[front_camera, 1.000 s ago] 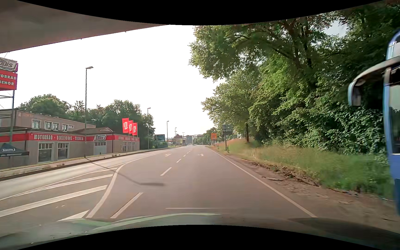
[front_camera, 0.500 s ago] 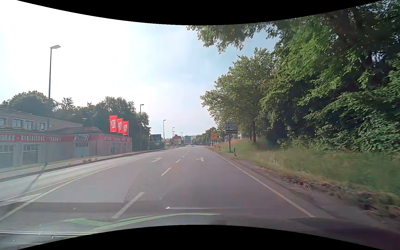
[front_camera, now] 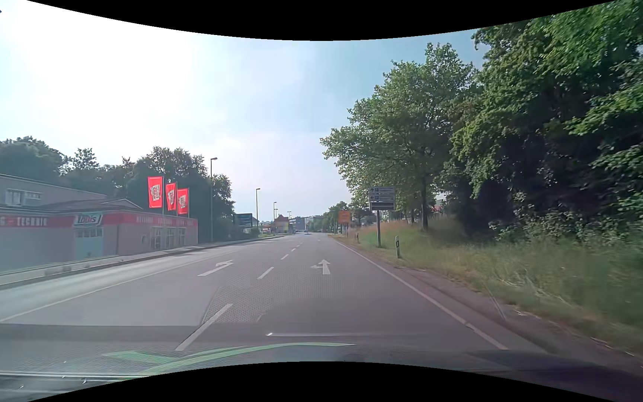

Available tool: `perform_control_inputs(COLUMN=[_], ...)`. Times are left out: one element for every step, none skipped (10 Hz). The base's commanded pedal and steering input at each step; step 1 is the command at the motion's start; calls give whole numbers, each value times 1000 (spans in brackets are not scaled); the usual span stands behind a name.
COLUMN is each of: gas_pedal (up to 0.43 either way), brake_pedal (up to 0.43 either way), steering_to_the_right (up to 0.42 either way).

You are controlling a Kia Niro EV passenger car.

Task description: Follow the waypoints while adhering to traffic rules and regulations

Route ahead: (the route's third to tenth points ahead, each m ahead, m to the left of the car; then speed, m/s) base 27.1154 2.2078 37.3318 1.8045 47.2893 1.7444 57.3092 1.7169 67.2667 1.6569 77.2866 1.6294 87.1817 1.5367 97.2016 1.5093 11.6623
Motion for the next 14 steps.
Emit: perform_control_inputs(gas_pedal=[150,150,150,150,150,138,110,110,110,110,110,110,110,110], brake_pedal=[0,0,0,0,0,0,0,0,0,0,0,0,0,0], steering_to_the_right=[2,2,1,0,-1,-1,-1,-1,-1,-1,-1,-1,-1,-1])
